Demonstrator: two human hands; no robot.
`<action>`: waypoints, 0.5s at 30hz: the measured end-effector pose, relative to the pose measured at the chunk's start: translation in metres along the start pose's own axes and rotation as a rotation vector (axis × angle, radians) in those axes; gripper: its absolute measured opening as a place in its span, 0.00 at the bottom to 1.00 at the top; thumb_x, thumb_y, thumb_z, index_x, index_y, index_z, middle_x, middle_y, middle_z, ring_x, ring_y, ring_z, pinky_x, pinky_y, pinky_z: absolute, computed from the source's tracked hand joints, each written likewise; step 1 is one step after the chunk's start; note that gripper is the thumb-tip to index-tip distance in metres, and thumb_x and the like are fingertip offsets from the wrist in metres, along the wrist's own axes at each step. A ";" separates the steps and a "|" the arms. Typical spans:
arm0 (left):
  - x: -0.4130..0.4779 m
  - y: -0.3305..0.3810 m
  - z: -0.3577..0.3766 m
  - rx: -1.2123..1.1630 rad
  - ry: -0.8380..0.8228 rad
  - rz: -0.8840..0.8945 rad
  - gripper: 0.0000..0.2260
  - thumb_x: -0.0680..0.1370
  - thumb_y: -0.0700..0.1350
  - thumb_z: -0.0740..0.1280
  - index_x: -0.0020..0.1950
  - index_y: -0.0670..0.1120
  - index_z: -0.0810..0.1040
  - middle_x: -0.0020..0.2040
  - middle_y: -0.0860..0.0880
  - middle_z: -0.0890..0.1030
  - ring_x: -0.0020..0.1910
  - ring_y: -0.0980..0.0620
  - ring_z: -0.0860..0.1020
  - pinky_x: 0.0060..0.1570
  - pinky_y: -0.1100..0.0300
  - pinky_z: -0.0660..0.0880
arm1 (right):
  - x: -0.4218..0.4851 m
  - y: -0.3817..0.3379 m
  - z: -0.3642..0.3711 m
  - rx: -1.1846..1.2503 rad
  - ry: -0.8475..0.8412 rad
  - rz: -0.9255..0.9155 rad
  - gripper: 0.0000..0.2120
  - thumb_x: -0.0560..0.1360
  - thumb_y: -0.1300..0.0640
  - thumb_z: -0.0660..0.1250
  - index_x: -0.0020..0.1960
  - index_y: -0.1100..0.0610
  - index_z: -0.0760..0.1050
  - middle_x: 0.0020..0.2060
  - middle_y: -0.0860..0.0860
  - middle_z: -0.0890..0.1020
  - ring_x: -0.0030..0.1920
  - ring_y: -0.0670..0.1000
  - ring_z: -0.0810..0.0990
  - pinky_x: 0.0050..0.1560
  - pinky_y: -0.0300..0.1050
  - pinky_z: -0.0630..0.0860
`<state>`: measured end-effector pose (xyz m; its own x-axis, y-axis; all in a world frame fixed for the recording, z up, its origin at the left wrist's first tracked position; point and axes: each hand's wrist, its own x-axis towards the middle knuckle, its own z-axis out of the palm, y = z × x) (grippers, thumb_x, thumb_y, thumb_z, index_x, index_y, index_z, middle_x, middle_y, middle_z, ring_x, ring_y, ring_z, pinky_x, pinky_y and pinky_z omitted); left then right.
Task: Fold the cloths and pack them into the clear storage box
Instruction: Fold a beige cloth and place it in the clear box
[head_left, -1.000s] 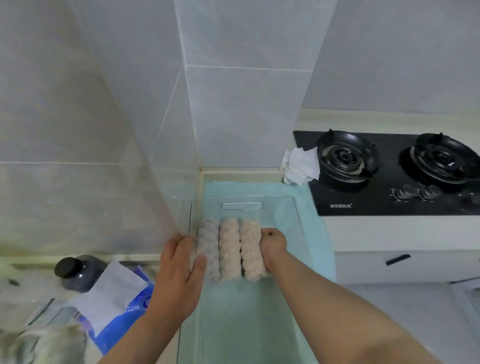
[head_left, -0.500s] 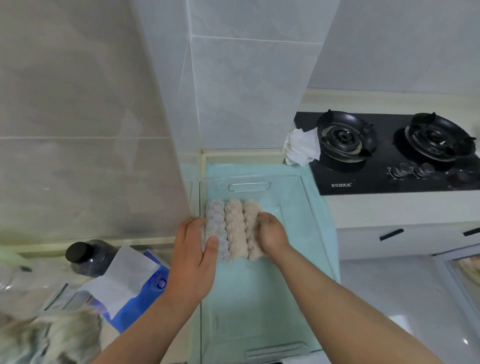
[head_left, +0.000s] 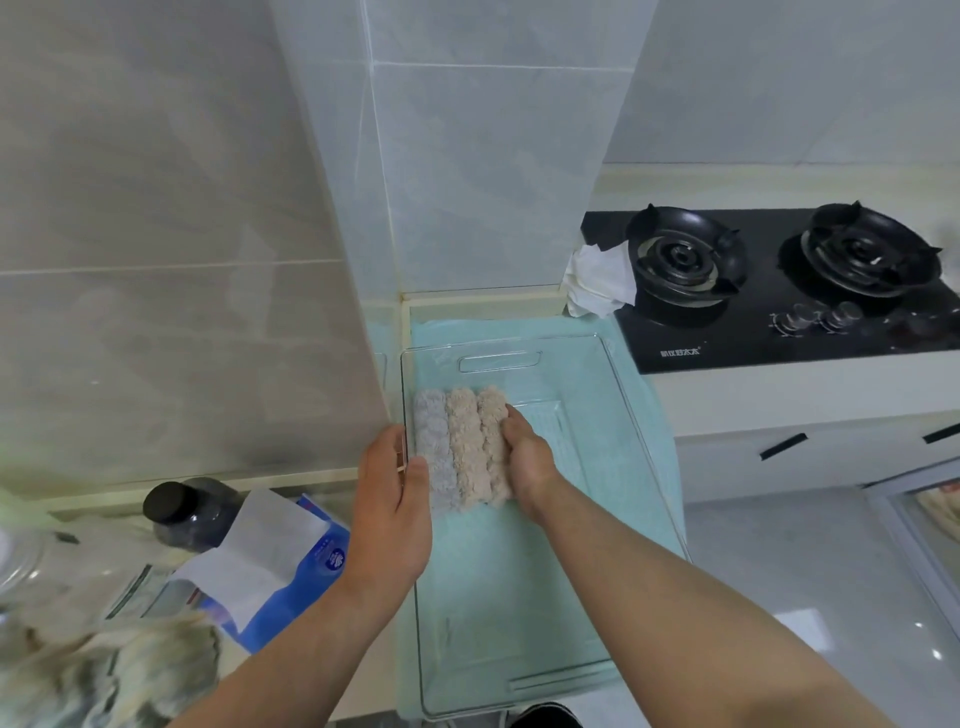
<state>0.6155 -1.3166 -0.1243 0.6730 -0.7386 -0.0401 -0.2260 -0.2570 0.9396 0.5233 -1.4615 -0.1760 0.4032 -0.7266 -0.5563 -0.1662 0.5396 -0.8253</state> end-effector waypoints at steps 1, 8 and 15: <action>0.001 -0.001 0.000 -0.002 0.000 -0.003 0.18 0.78 0.54 0.54 0.63 0.49 0.71 0.58 0.48 0.75 0.58 0.50 0.74 0.61 0.47 0.73 | 0.001 0.000 -0.004 -0.013 -0.002 -0.005 0.19 0.83 0.57 0.49 0.71 0.53 0.69 0.63 0.50 0.78 0.63 0.51 0.76 0.68 0.51 0.70; 0.001 0.000 0.000 -0.008 -0.010 0.022 0.13 0.79 0.50 0.53 0.61 0.50 0.71 0.56 0.49 0.74 0.56 0.51 0.73 0.59 0.50 0.74 | 0.014 0.011 -0.016 -0.213 0.086 -0.032 0.23 0.73 0.45 0.52 0.62 0.47 0.76 0.57 0.49 0.82 0.58 0.52 0.80 0.64 0.58 0.74; -0.001 0.000 -0.001 0.015 -0.021 0.016 0.11 0.82 0.47 0.54 0.62 0.50 0.71 0.57 0.49 0.74 0.57 0.52 0.73 0.61 0.53 0.72 | 0.007 -0.002 -0.014 -0.383 0.124 -0.032 0.22 0.78 0.45 0.51 0.67 0.52 0.69 0.60 0.49 0.78 0.60 0.55 0.76 0.66 0.57 0.70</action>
<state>0.6159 -1.3155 -0.1234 0.6544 -0.7554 -0.0327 -0.2469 -0.2544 0.9351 0.5140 -1.4736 -0.1793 0.3058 -0.7987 -0.5183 -0.4879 0.3360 -0.8056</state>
